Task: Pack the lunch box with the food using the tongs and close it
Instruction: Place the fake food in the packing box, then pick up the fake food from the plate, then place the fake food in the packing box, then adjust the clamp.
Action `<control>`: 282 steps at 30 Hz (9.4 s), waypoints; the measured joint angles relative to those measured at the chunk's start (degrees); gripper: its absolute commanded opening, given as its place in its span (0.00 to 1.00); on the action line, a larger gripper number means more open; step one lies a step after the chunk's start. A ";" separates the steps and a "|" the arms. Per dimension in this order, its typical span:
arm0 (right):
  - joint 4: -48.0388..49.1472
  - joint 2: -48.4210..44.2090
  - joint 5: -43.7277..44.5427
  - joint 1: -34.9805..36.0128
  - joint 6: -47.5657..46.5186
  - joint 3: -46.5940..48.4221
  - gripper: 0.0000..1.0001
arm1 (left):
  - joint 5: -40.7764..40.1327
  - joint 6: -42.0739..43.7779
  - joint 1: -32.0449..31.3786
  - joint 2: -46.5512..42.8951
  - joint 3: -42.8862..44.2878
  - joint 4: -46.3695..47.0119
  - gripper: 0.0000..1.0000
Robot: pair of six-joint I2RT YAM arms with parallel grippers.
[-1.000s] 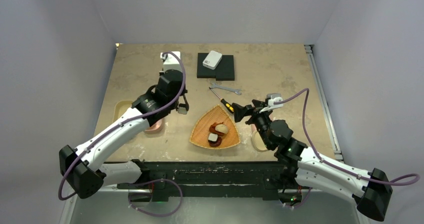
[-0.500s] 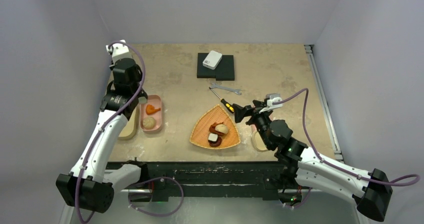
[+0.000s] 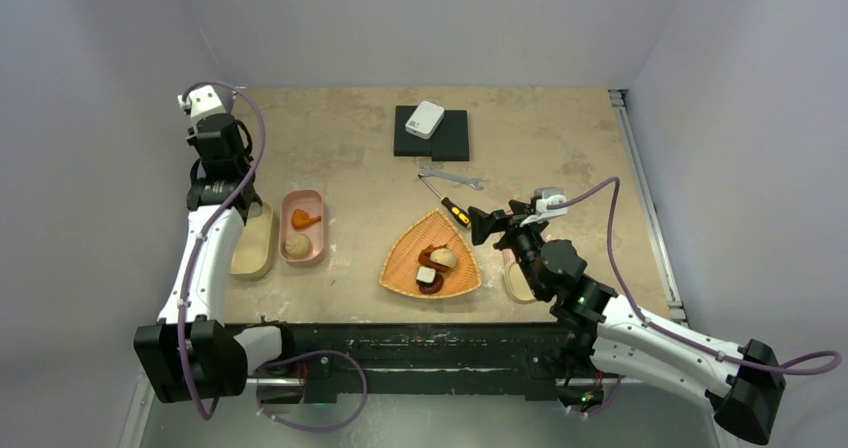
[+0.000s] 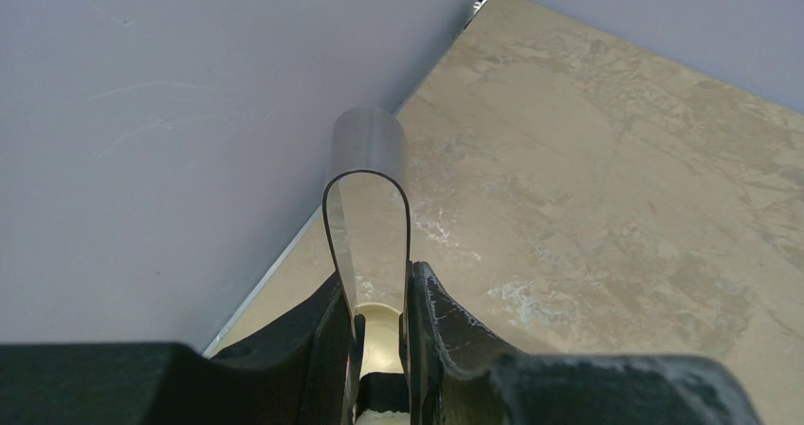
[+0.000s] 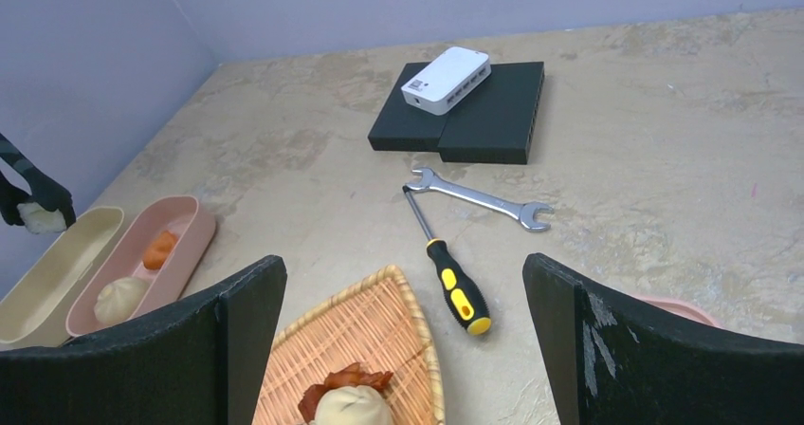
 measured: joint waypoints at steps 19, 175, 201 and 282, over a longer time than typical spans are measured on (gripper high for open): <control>-1.22 0.74 0.11 0.00 -0.11 2.54 0.99 | 3.63 0.44 5.07 5.49 -1.84 1.03 0.26; -10.32 -2.71 -9.53 -25.55 8.26 0.09 0.99 | 6.75 -3.96 -60.67 61.51 42.64 -16.96 0.18; -10.12 -2.16 -9.64 -25.55 7.87 0.09 0.99 | 12.39 -2.03 -31.06 3.13 3.93 3.28 0.24; 20.61 61.11 -42.84 2.69 10.86 42.86 0.86 | 11.63 -24.09 -21.90 -21.84 -28.85 19.87 0.20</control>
